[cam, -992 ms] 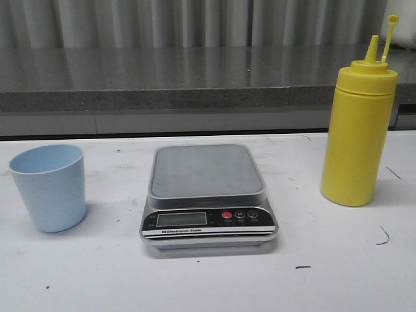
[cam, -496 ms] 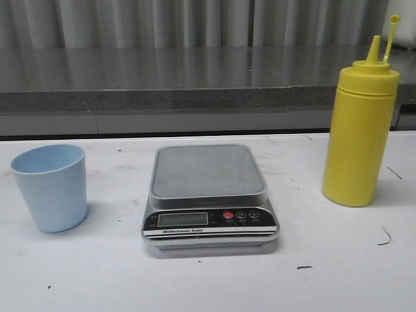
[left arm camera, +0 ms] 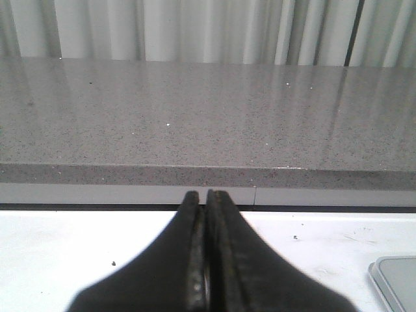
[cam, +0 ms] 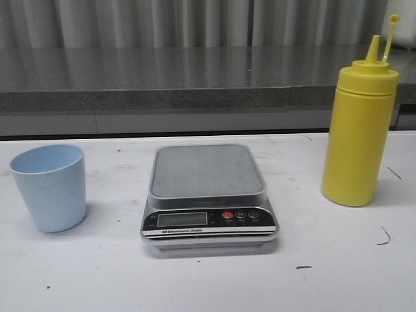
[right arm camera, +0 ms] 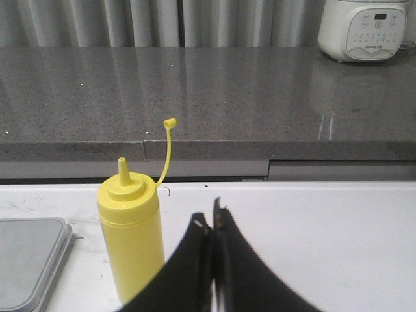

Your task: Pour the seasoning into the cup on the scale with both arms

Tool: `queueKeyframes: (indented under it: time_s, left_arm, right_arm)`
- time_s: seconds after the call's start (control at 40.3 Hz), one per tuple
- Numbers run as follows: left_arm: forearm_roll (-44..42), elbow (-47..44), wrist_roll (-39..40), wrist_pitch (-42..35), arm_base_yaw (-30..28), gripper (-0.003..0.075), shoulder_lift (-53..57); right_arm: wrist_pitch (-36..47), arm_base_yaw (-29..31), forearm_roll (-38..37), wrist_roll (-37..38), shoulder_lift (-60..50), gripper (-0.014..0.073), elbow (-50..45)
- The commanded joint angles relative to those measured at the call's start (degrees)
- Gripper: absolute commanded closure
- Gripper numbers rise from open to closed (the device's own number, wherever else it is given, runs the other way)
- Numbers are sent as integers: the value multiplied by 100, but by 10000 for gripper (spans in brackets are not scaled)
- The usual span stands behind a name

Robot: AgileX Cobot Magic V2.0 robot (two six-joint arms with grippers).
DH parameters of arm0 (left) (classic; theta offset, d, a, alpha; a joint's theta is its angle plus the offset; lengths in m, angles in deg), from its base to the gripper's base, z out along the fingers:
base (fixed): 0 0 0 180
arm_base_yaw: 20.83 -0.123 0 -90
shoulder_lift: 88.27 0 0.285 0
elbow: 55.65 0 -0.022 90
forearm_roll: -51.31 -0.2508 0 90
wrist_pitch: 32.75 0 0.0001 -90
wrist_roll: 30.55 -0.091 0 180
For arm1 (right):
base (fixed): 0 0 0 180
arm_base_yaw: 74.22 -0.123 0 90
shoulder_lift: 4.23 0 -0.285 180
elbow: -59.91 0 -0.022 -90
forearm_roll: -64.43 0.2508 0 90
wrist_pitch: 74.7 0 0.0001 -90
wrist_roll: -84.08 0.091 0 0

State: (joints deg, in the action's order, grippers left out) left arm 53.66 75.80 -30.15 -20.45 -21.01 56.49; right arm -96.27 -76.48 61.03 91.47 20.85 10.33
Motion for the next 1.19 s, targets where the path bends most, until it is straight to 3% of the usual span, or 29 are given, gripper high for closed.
queueKeyframes:
  time_s: [0.0, 0.124, 0.223, 0.298, 0.397, 0.521, 0.645, 0.843, 0.967, 1.165]
  left_arm:
    - [25, 222, 48, -458, -5, 739, -49]
    - [25, 222, 48, -458, -5, 664, -49]
    - [25, 222, 48, -545, -5, 477, -49]
    - [25, 222, 48, -664, -5, 304, -71]
    - [35, 222, 48, -929, -5, 195, -139]
    - [369, 222, 48, -1051, -5, 188, -202]
    - [397, 222, 48, -1013, 155, 188, -386]
    - [302, 641, -39, -475, 1189, 192, -1261]
    - [-10, 1128, -39, 332, 1988, 230, -2207]
    - [-47, 2049, -8, 1298, 2631, 281, -3706]
  right_arm:
    - [508, 42, -71, -1, 89, 664, 215]
    - [508, 42, -71, -1, 89, 664, 215]
    - [513, 42, -71, -1, 89, 645, 215]
    - [550, 42, -77, -1, 89, 552, 215]
    - [542, 42, -77, -1, 89, 368, 209]
    - [550, 42, -77, -1, 89, 96, 162]
    - [575, 42, -77, -1, 89, -41, 136]
    - [640, 42, -77, -1, 89, -45, 136]
    - [640, 42, -77, -1, 89, -45, 136]
    - [632, 42, -77, -1, 89, -45, 136]
